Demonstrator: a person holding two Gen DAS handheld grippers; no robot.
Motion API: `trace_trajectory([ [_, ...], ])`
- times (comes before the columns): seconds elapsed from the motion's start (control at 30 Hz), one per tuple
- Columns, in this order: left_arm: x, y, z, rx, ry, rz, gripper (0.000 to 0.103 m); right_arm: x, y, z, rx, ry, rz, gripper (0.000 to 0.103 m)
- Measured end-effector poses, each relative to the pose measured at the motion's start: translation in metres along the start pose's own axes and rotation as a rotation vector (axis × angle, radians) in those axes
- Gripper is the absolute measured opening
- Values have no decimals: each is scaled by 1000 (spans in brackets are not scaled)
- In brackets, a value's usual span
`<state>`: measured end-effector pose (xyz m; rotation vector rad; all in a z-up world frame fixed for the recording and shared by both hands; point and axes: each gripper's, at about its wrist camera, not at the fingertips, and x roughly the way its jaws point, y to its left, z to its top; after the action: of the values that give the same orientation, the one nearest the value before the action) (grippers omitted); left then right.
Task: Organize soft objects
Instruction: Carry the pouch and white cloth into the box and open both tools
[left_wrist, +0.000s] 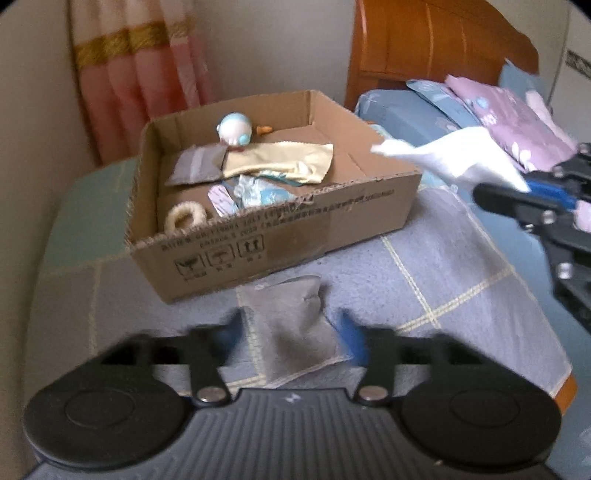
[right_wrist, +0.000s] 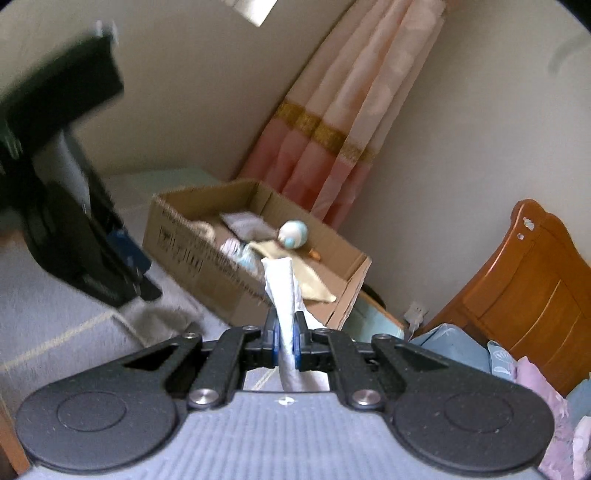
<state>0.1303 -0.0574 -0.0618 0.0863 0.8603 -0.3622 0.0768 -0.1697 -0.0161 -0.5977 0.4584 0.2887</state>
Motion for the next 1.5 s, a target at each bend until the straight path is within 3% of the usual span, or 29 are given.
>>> trace_trajectory([
  [0.07, 8, -2, -3, -20, -14, 2, 76, -2, -1, 2, 12, -8, -9, 9],
  [0.2, 34, -2, -2, -98, 29, 14, 73, -4, -1, 1, 30, -7, -11, 9],
  [0.3, 47, 0, 0, -140, 59, 18, 56, -3, -2, 0, 40, -1, -14, 9],
  [0.47, 49, -8, -4, -102, 43, 57, 44, 3, -6, -1, 55, 7, -23, 9],
  [0.63, 40, 0, -4, -100, 28, 29, 24, 7, -7, -2, 47, 9, -27, 9],
  [0.97, -5, 7, 5, -31, -10, 8, 23, 15, -17, 16, 4, -35, -48, 9],
  [1.27, -43, 19, 22, -31, -94, 31, 23, 95, -50, 64, 12, -57, -52, 9],
  [1.3, -45, 21, 24, -32, -99, 36, 23, 107, -53, 70, 22, -61, -66, 18],
  [1.4, -45, 24, 29, -25, -107, 45, 23, 139, -59, 79, 47, -20, -55, 60],
  [1.5, -43, 25, 33, -13, -111, 39, 23, 148, -60, 70, 66, 10, -31, 62],
])
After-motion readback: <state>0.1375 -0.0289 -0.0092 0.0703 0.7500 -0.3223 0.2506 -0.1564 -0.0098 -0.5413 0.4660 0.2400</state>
